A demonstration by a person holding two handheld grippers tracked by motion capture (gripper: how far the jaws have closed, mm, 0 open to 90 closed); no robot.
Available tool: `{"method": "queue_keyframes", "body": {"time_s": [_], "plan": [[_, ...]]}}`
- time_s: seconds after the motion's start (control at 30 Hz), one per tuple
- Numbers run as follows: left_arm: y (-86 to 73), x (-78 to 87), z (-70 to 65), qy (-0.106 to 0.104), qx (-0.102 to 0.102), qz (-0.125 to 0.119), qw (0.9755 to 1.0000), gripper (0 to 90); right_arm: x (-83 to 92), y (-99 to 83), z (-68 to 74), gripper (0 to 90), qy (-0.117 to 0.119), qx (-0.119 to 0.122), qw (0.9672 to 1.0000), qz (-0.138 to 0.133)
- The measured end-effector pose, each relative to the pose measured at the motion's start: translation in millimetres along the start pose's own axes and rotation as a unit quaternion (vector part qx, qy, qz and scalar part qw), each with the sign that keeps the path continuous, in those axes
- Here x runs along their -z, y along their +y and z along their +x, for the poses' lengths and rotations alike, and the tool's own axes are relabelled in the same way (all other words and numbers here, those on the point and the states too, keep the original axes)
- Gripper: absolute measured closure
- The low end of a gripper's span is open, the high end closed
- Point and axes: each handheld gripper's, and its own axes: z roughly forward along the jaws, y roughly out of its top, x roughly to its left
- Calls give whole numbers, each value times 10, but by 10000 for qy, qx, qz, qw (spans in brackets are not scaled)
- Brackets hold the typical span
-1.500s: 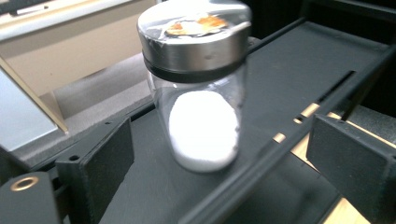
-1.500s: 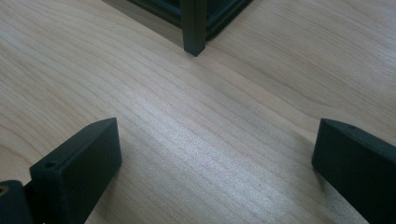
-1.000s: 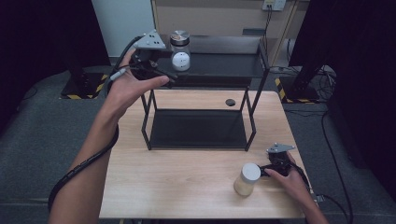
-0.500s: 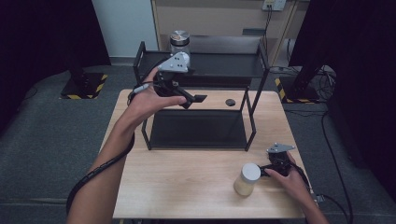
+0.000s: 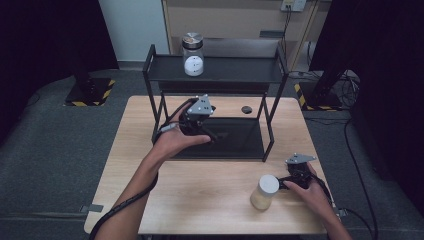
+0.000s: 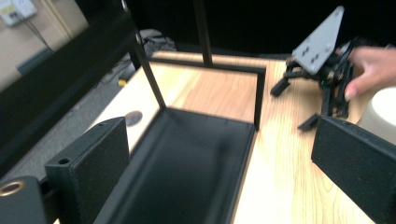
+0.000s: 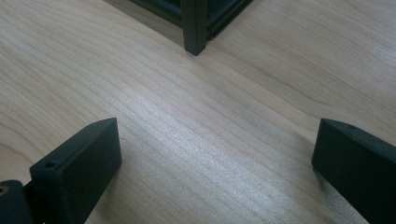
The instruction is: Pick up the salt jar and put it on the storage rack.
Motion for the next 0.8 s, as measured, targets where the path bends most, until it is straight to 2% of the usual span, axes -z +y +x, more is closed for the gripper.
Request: {"method": "queue_keyframes", "body": {"time_s": [0.13, 0.17, 0.23, 0.27, 0.37, 0.4, 0.43, 0.47, 0.5, 0.53, 0.63, 0.8], "plan": [[-274, -135, -193, 113, 134, 118, 9998, 37, 0, 0, 0, 22, 1, 1, 10000, 0], [-274, -135, -193, 113, 134, 118, 9998, 37, 0, 0, 0, 22, 1, 1, 10000, 0], [-376, -178, -253, 152, 214, 169, 9995, 37, 2, 0, 0, 22, 4, -2, 10000, 2], [-517, -226, -307, 166, 354, 167, 9991, 37, 2, 0, 0, 22, 4, -1, 10000, 2], [-746, -301, -389, 178, 616, 187, 9978, 36, 2, -1, 0, 22, 5, -2, 10000, 2], [-746, -301, -389, 178, 616, 187, 9978, 35, 2, -1, 0, 22, 5, -2, 10000, 2], [-840, -334, -448, 235, 677, 256, 9971, 35, 3, -2, -2, 22, 9, 13, 10000, 1], [-878, -358, -502, 307, 635, 372, 9968, 34, 4, -2, -2, 22, 9, 13, 10000, 2], [-878, -358, -502, 307, 635, 372, 9968, 34, 4, -2, -2, 22, 9, 13, 10000, 2], [-936, -387, -572, 354, 612, 476, 9964, 35, 5, -3, -1, 23, 8, 12, 10000, 2], [-1073, -407, -639, 311, 768, 464, 9955, 35, 5, -3, -1, 23, 8, 12, 10000, 1], [-1175, -381, -752, 428, 825, 630, 9937, 32, 6, -4, 3, 23, 1, 6, 10000, 1]]}}
